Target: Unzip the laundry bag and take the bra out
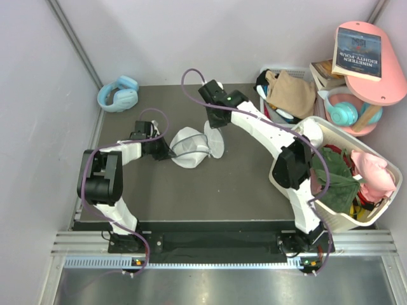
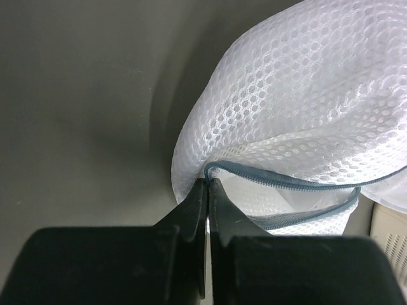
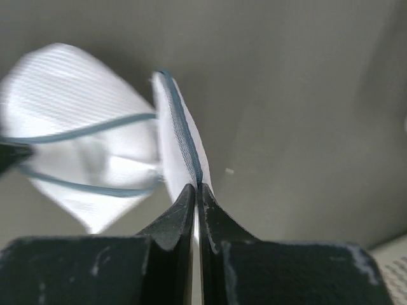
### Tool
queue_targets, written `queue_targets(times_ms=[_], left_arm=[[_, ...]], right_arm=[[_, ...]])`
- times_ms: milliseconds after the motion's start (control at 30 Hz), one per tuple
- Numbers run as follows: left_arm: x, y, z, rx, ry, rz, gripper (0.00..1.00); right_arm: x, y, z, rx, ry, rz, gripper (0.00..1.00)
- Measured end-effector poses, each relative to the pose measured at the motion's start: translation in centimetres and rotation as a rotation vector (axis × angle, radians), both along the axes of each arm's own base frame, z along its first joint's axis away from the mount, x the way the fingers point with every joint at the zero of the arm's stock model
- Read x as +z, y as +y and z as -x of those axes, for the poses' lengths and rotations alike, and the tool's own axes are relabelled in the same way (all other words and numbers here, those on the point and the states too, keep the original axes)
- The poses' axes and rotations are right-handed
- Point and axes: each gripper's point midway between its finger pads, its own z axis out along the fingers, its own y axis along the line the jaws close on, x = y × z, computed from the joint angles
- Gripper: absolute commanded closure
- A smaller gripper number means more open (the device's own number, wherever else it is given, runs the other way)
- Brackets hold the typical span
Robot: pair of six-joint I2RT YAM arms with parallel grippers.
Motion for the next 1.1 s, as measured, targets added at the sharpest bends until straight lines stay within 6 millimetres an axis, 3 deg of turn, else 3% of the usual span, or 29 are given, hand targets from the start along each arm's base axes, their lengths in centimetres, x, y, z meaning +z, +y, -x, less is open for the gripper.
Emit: queue_targets(times_ms=[167,267,367,533,733,867,967,1000,1100], left_arm=[[0.2,-0.1,-0.2,-0.002,-0.012,0.006,1.00],[0.3,-0.2,-0.3,-0.003,-0.017,0.011,1.00],[0.4,-0.3,-0.4,-0.005,-0.022,0.018,1.00],[0.1,-0.4,-0.5,-0.002,-0.017,0.028,1.00],[0.0,-0.6,-0.5,0.002,-0.007,0.045,1.00],[0.1,-0.7,-0.4,-0.001,-0.004,0.049,0.81],[0.6,-0.6,-0.2,0.001,-0.004,0.048,0.63],[0.9,-0.6,-0.1,0.002,-0.005,0.048,0.53],[2.2,0.2,0.0,0.024,-0.029,0.021,0.41]], right_arm=[[1.0,6.0,0.7,0.074,-0.019,-0.203,1.00],[0.4,9.5,1.9,0.131,0.012,-0.323,1.00],[-0.6,11.7,3.3,0.171,0.076,-0.411,1.00],[-1.9,15.0,3.9,0.214,0.151,-0.545,1.00],[-5.0,16.8,4.4,0.215,0.224,-0.617,1.00],[-6.4,17.4,4.0,0.202,0.235,-0.637,1.00],[-6.8,17.9,3.6,0.193,0.226,-0.658,1.00],[-6.8,18.0,3.5,0.192,0.225,-0.660,1.00],[-7.0,18.2,3.2,0.183,0.217,-0.668,0.94]])
